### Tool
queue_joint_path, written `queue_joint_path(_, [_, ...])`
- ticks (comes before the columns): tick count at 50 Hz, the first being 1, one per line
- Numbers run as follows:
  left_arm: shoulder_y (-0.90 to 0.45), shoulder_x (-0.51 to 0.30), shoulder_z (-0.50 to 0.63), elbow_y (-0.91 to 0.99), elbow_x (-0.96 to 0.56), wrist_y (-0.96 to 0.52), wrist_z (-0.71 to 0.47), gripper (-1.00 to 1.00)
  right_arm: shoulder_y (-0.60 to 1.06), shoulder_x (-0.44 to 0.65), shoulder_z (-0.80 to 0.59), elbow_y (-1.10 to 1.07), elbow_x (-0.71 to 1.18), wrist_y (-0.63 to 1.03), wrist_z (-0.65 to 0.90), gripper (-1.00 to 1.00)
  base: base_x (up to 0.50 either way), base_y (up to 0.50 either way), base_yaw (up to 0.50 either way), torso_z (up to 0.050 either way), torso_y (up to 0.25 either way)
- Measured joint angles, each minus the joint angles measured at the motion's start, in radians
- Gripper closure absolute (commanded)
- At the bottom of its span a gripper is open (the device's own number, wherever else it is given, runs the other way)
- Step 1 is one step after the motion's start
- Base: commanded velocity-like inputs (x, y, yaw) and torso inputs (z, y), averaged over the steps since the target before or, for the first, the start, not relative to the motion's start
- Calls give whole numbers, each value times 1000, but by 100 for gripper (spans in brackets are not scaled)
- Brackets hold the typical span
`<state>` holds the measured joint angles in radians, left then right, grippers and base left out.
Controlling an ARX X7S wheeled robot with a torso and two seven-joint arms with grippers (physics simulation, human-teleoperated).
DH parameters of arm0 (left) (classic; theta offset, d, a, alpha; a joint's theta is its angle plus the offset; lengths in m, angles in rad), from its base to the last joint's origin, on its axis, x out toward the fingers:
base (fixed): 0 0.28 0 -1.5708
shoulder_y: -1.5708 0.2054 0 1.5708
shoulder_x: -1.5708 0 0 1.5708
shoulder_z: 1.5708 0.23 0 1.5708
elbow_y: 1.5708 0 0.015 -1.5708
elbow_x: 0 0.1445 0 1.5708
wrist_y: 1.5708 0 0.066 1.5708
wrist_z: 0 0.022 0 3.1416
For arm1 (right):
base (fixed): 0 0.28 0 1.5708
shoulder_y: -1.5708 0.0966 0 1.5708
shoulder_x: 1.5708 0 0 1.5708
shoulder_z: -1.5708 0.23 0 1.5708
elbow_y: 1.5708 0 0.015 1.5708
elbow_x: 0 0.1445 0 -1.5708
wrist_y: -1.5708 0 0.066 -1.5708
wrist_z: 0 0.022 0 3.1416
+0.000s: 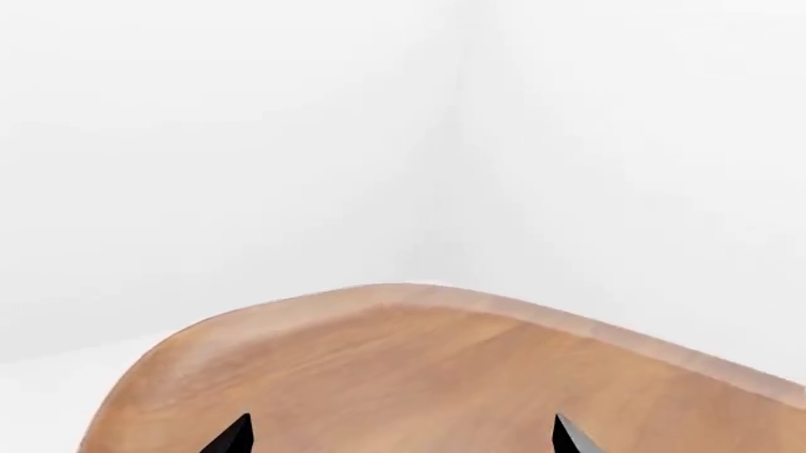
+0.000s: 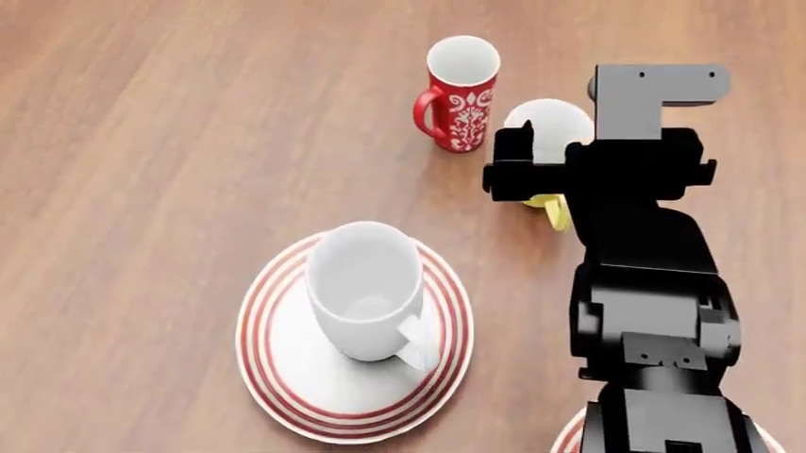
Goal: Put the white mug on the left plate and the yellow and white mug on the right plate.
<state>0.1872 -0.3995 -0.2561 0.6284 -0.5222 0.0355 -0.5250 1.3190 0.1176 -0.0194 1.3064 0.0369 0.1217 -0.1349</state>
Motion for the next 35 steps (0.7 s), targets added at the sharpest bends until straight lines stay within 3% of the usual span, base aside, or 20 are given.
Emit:
queue_joint_path(6, [1, 0, 1, 0, 8, 0, -4, -100, -3, -1, 9, 2, -7, 0, -2, -100, 0, 0, 0, 7, -32])
queue_joint_path(16, [5, -4, -1, 1, 13, 0, -6, -100, -5, -2, 21, 1, -13, -2, -6, -100, 0, 0, 0, 6, -248])
queue_joint_path(35, [5, -5, -7, 0, -3, 1, -11, -100, -4, -4, 34, 0, -23, -3, -14, -100, 0, 0, 0, 1, -34])
